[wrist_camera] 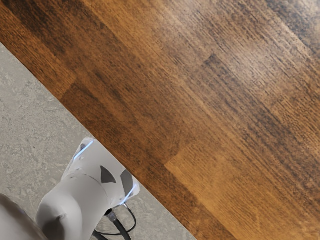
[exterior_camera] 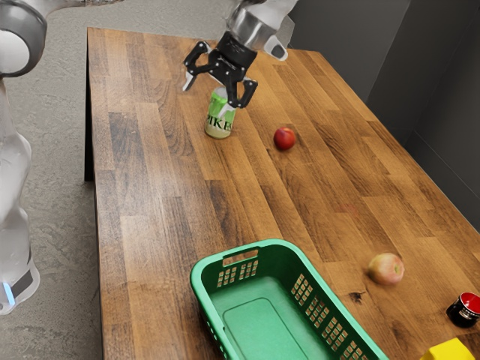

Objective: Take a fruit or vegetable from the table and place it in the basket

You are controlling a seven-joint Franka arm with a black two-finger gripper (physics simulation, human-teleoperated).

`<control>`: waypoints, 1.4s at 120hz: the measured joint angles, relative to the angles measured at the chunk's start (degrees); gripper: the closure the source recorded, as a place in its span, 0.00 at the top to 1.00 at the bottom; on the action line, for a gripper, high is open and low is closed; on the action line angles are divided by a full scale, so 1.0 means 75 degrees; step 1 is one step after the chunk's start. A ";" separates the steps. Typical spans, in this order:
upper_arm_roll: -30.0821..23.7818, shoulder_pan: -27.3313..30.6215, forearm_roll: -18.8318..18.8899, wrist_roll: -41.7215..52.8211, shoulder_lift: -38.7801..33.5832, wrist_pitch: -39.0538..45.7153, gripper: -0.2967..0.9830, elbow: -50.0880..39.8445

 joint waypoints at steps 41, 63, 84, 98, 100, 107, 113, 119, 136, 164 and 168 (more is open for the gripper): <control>0.0152 0.0076 -0.0143 -0.4789 0.0768 0.2321 0.77 0.0594; 0.0165 0.1947 -0.0197 -0.6300 0.2337 0.3449 0.77 0.1152; 0.0108 0.2159 -0.0230 -0.7285 0.2733 0.4638 0.77 0.0981; 0.0098 0.2260 -0.0616 -0.7733 0.3070 0.5237 0.77 0.0961; 0.0101 0.2274 -0.0668 -0.7787 0.3094 0.5304 0.77 0.0959; 0.0105 0.2316 -0.0807 -0.7963 0.3157 0.5497 0.77 0.0957; 0.0106 0.2422 -0.0891 -0.8085 0.3201 0.5626 0.77 0.0956; 0.0106 0.2666 -0.0980 -0.8186 0.3270 0.5727 0.77 0.0963; 0.0097 0.3359 -0.1135 -0.8359 0.3473 0.5932 0.77 0.1074; -0.0187 0.3593 -0.1150 -0.8483 0.4162 0.6348 0.77 0.1941; -0.0239 0.3597 -0.1153 -0.8495 0.4205 0.6398 0.77 0.1957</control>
